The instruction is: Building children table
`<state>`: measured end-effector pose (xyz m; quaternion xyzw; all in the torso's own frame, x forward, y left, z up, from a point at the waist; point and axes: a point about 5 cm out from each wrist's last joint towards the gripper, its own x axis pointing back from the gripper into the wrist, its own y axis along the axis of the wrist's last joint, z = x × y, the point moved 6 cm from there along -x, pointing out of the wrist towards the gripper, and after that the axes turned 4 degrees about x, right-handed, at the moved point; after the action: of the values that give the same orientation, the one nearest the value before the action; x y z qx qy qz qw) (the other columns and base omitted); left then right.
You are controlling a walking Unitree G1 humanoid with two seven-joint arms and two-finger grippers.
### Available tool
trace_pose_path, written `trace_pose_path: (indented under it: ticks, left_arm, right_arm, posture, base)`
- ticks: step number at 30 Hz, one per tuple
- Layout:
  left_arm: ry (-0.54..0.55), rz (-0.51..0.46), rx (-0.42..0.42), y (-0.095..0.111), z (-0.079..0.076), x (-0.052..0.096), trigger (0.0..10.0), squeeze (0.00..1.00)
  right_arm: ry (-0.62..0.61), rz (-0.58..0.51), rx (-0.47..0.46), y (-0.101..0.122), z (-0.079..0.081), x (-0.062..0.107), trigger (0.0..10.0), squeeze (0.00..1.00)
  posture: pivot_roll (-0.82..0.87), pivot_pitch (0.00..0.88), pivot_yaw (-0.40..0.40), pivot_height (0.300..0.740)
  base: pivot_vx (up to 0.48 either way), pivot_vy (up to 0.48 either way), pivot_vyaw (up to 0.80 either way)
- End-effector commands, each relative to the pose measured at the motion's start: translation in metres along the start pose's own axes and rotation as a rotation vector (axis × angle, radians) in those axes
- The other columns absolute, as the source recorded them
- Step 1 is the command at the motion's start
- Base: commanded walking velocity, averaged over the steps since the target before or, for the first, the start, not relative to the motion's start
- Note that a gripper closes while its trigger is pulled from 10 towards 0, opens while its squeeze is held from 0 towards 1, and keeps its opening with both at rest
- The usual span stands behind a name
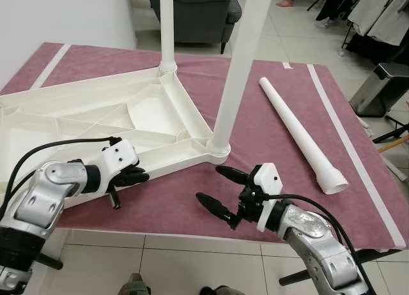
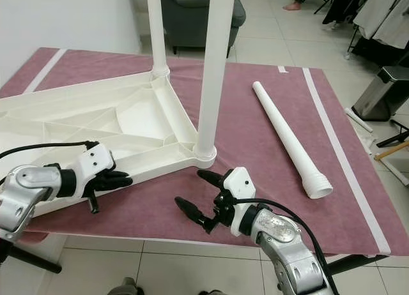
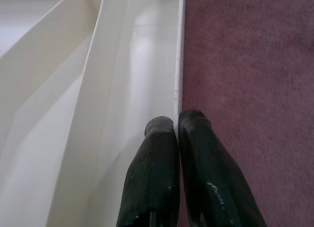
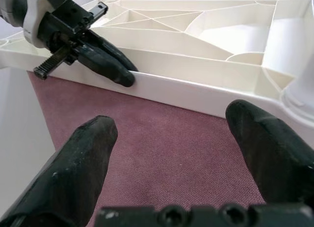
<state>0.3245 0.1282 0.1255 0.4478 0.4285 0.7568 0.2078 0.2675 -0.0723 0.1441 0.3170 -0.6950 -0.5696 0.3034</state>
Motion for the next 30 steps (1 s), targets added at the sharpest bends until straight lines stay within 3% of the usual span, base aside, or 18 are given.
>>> trace_pose_path:
  ticks: [1, 2, 3, 4, 10, 13, 15, 17, 21, 23, 24, 26, 30]
  left_arm:
    - [0.057, -0.057, -0.014, 0.021, 0.012, 0.003, 4.1, 0.00]
    - [0.050, -0.097, -0.039, 0.038, 0.013, 0.003, 3.2, 0.00]
    - [0.050, -0.097, -0.039, 0.038, 0.013, 0.003, 3.2, 0.00]
    - [0.042, -0.123, -0.063, 0.051, 0.013, 0.003, 0.0, 0.00]
    - [0.013, -0.160, -0.111, 0.072, 0.008, 0.001, 0.0, 0.00]
    - [0.043, -0.175, -0.093, 0.087, 0.014, -0.017, 0.0, 0.00]
    - [0.043, -0.175, -0.093, 0.087, 0.014, -0.017, 0.0, 0.00]
    - [0.088, -0.179, -0.050, 0.098, 0.024, -0.036, 0.0, 0.00]
    - [0.121, -0.176, -0.009, 0.105, 0.030, -0.051, 0.0, 0.00]
    - [0.157, -0.180, 0.056, 0.114, 0.035, -0.072, 0.0, 0.00]
    - [0.157, -0.180, 0.056, 0.114, 0.035, -0.072, 0.0, 0.00]
    - [0.208, -0.171, 0.119, 0.124, 0.041, -0.091, 0.0, 0.00]
    - [0.262, -0.163, 0.152, 0.133, 0.047, -0.103, 0.0, 0.00]
  right_arm:
    - [0.003, 0.015, 0.004, -0.003, 0.001, 0.000, 10.0, 0.00]
    - [0.006, 0.029, 0.021, -0.006, 0.003, -0.001, 10.0, 0.00]
    - [0.006, 0.029, 0.021, -0.006, 0.003, -0.001, 10.0, 0.00]
    - [0.009, 0.041, 0.033, -0.009, 0.005, -0.001, 10.0, 0.00]
    - [0.008, 0.048, 0.032, -0.013, 0.008, -0.002, 10.0, 0.00]
    - [0.004, 0.041, 0.025, -0.012, 0.008, -0.005, 10.0, 0.00]
    - [0.004, 0.041, 0.025, -0.012, 0.008, -0.005, 10.0, 0.00]
    - [0.004, 0.038, 0.025, -0.011, 0.008, -0.007, 10.0, 0.00]
    - [0.001, 0.037, 0.027, -0.011, 0.007, -0.009, 10.0, 0.00]
    - [-0.004, 0.041, 0.028, -0.013, 0.008, -0.009, 10.0, 0.00]
    - [-0.004, 0.041, 0.028, -0.013, 0.008, -0.009, 10.0, 0.00]
    - [-0.004, 0.042, 0.025, -0.014, 0.009, -0.011, 10.0, 0.00]
    - [-0.004, 0.040, 0.025, -0.013, 0.010, -0.014, 10.0, 0.00]
  posture:
    - [0.12, 0.133, -0.004, 0.740]
    - [0.11, 0.133, 0.000, 0.740]
    - [0.11, 0.133, 0.000, 0.740]
    - [0.11, 0.133, 0.001, 0.740]
    - [0.12, 0.131, 0.009, 0.740]
    - [0.13, 0.131, 0.009, 0.740]
    - [0.13, 0.131, 0.009, 0.740]
    - [0.13, 0.131, 0.010, 0.740]
    - [0.13, 0.138, 0.012, 0.740]
    - [0.14, 0.141, 0.010, 0.740]
    - [0.14, 0.141, 0.010, 0.740]
    - [0.14, 0.143, 0.011, 0.740]
    - [0.13, 0.147, 0.016, 0.740]
  base:
    - [0.000, 0.000, 0.00]
    - [0.000, 0.000, 0.00]
    - [0.000, 0.000, 0.00]
    - [0.000, 0.000, 0.00]
    - [0.000, 0.000, 0.00]
    - [0.000, 0.000, 0.00]
    - [0.000, 0.000, 0.00]
    - [0.000, 0.000, 0.00]
    - [0.000, 0.000, 0.00]
    - [0.000, 0.000, 0.00]
    - [0.000, 0.000, 0.00]
    - [0.000, 0.000, 0.00]
    - [0.000, 0.000, 0.00]
